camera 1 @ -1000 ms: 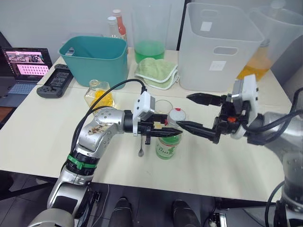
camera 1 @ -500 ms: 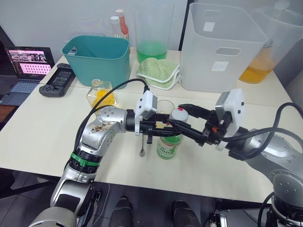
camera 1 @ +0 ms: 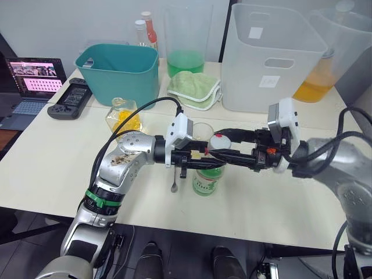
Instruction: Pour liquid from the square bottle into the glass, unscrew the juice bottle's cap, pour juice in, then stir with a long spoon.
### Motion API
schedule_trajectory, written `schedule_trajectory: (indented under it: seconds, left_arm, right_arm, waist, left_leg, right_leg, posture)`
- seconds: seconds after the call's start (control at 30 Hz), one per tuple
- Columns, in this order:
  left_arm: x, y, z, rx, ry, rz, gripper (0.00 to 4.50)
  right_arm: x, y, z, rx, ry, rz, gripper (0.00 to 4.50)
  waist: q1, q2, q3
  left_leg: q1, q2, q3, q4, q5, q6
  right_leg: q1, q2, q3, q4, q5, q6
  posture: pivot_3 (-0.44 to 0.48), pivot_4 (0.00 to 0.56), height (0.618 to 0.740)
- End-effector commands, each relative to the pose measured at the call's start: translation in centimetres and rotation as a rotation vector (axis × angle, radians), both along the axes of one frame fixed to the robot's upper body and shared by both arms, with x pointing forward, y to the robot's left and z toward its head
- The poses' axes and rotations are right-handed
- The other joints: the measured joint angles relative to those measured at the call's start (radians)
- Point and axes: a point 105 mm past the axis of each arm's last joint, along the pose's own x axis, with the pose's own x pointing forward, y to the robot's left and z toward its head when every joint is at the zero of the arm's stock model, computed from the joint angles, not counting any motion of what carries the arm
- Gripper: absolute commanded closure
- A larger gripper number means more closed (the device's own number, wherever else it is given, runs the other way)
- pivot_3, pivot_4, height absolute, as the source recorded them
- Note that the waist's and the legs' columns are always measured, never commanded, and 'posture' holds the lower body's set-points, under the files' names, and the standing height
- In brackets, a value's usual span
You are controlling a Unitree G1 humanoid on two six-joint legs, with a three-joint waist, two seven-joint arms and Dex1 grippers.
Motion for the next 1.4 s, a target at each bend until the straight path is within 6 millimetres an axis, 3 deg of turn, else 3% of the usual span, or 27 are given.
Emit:
schedule_trajectory:
  seconds: [0.03, 0.17, 0.43, 0.5, 0.67, 0.7, 0.87, 1.03, 1.13, 1.4]
  left_arm:
    - [0.0, 0.4, 0.5, 0.002, -0.029, 0.027, 3.15]
    - [-0.3, 0.8, 0.2, 0.008, -0.018, 0.045, 3.15]
    - [-0.4, 0.8, -0.1, 0.011, -0.009, 0.047, 3.15]
    - [-0.4, 0.7, -0.1, 0.01, -0.008, 0.046, 3.15]
    - [-0.4, 0.5, -0.1, 0.008, -0.008, 0.036, 3.15]
    - [-0.4, 0.6, -0.1, 0.009, -0.008, 0.034, 3.15]
    - [-0.3, 0.7, -0.2, 0.013, -0.009, 0.03, 3.15]
    - [-0.3, 0.5, -0.3, 0.01, -0.005, 0.023, 3.15]
    - [-0.3, 0.2, -0.3, 0.003, 0.003, 0.015, 3.15]
    - [-0.3, -0.1, -0.4, 0.003, 0.004, -0.004, 3.15]
  right_arm:
    - [0.1, 0.1, -1.1, -0.109, 0.019, 0.223, 2.77]
    - [1.8, 0.1, -0.3, -0.172, 0.032, 0.377, 2.77]
    - [2.9, -0.3, 1.2, -0.196, 0.005, 0.452, 2.77]
    - [2.9, -0.6, 1.5, -0.193, 0.002, 0.445, 1.72]
    - [2.6, -1.9, 2.7, -0.14, -0.02, 0.351, 0.09]
    - [2.5, -2.5, 2.8, -0.116, -0.024, 0.305, 0.02]
    - [0.9, -3.4, 3.1, -0.001, -0.051, 0.138, 0.02]
    - [-0.4, -2.5, 2.6, 0.143, -0.085, -0.085, 0.02]
    - [-0.9, -1.2, 1.0, 0.158, -0.074, -0.186, 0.02]
    - [-1.3, 0.1, 0.3, 0.207, -0.045, -0.302, 0.02]
  waist:
    - [-0.003, 0.0, 0.0]
    - [-0.017, 0.0, 0.0]
    - [-0.017, 0.0, 0.0]
    - [-0.017, 0.0, 0.0]
    - [-0.016, 0.001, 0.0]
    - [-0.014, 0.0, 0.0]
    - [-0.007, 0.001, 0.0]
    - [-0.007, 0.001, 0.0]
    - [-0.003, 0.0, -0.001]
    - [-0.001, 0.001, -0.001]
  left_leg:
    - [0.0, 0.0, 0.0, 0.0, 0.0, 0.0]
    - [0.002, 0.0, 0.0, -0.001, 0.0, 0.0]
    - [0.001, 0.0, 0.0, -0.001, 0.001, 0.0]
    - [0.001, 0.0, 0.0, -0.001, 0.001, 0.0]
    - [0.0, 0.0, 0.0, -0.001, 0.001, 0.0]
    - [0.0, 0.0, 0.0, -0.001, 0.001, 0.0]
    - [0.0, 0.0, 0.0, -0.001, 0.001, 0.0]
    - [0.0, 0.0, 0.0, -0.001, 0.001, 0.0]
    - [0.0, 0.0, 0.0, 0.0, 0.001, 0.0]
    - [-0.001, 0.0, -0.001, 0.0, 0.002, -0.001]
  right_leg:
    - [0.0, 0.0, 0.0, 0.0, 0.0, 0.0]
    - [0.001, 0.0, 0.0, 0.0, 0.0, 0.0]
    - [0.001, 0.0, -0.002, 0.0, 0.0, 0.0]
    - [0.001, 0.0, -0.002, 0.0, 0.0, 0.0]
    - [0.001, 0.0, -0.002, 0.0, 0.0, 0.0]
    - [0.001, 0.0, -0.002, 0.0, 0.0, 0.0]
    - [0.0, -0.001, -0.003, 0.0, 0.0, 0.0]
    - [0.0, -0.001, -0.003, 0.001, 0.0, 0.0]
    - [0.0, -0.001, -0.003, 0.002, 0.0, 0.0]
    - [0.0, -0.001, -0.003, 0.001, 0.0, -0.001]
  posture:
    - [0.0, 0.15, 0.734]
    - [0.0, 0.15, 0.734]
    - [0.0, 0.15, 0.734]
    - [0.0, 0.15, 0.734]
    - [0.0, 0.15, 0.734]
    - [0.0, 0.15, 0.734]
    - [0.0, 0.15, 0.734]
    - [0.0, 0.15, 0.734]
    - [0.0, 0.15, 0.734]
    - [0.0, 0.15, 0.734]
